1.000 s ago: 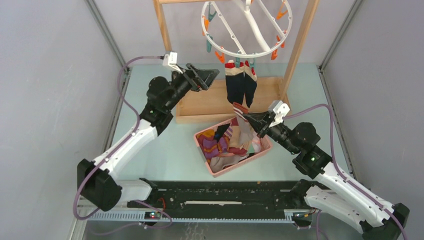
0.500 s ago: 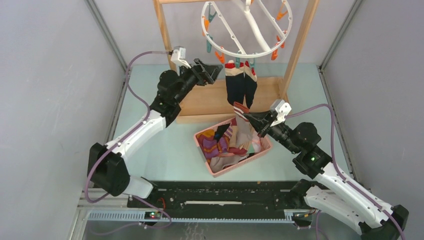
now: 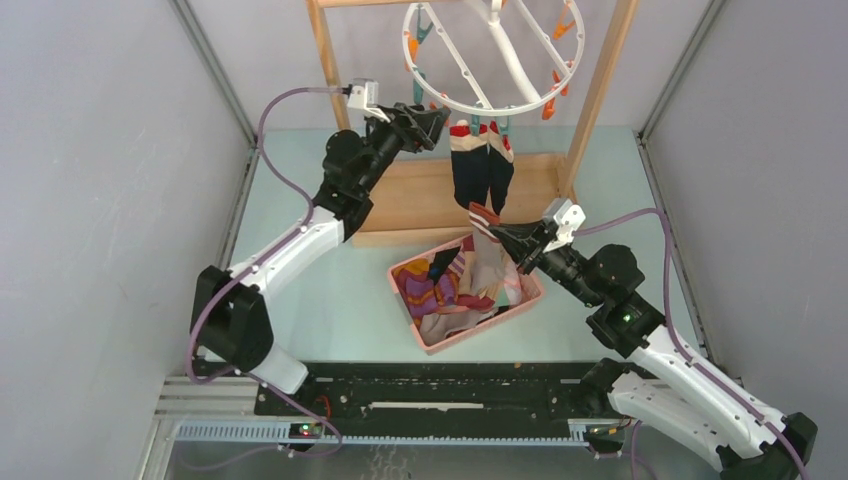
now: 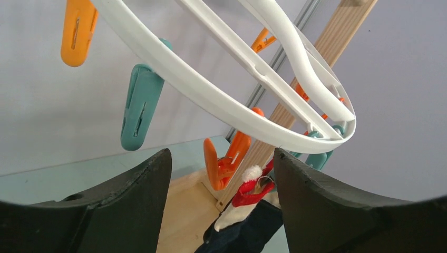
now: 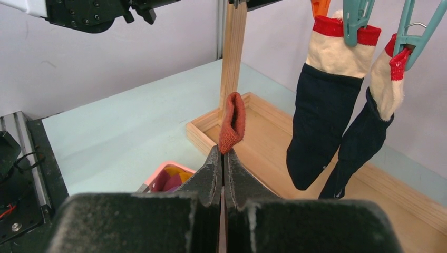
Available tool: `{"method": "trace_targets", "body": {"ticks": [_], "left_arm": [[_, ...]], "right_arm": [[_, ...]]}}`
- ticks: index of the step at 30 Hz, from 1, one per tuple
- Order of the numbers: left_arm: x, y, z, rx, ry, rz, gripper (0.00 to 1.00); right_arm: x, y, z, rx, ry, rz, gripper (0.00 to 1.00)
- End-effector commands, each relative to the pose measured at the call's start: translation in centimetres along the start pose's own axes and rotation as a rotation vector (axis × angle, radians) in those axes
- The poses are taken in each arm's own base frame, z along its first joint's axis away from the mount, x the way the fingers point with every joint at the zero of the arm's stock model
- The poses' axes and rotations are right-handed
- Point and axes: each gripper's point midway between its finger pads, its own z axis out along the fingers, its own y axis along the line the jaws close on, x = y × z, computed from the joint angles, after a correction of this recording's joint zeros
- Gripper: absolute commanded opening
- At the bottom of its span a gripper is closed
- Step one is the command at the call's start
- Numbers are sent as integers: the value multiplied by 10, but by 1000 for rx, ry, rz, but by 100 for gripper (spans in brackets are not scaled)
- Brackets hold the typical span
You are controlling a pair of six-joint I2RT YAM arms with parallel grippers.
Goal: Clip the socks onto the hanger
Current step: Open the clamp at the hanger.
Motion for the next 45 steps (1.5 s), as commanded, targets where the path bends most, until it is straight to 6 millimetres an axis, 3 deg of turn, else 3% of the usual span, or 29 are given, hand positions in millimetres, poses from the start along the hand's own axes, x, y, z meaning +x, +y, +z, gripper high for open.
{"method": "trace_targets", "body": {"ticks": [1,19,45], "left_arm": [[-34,-21,12,53,-107,62,75],[-25,-12,26,22,-106,134,70],[-37,-14,41,28,-157,164,66]], "right_arm": [[-16,-2,-2,4,-58,2,0],[-20,-2,-4,4,-70,0,0],[-25,-4,-6,7,-85,-5,0]]}}
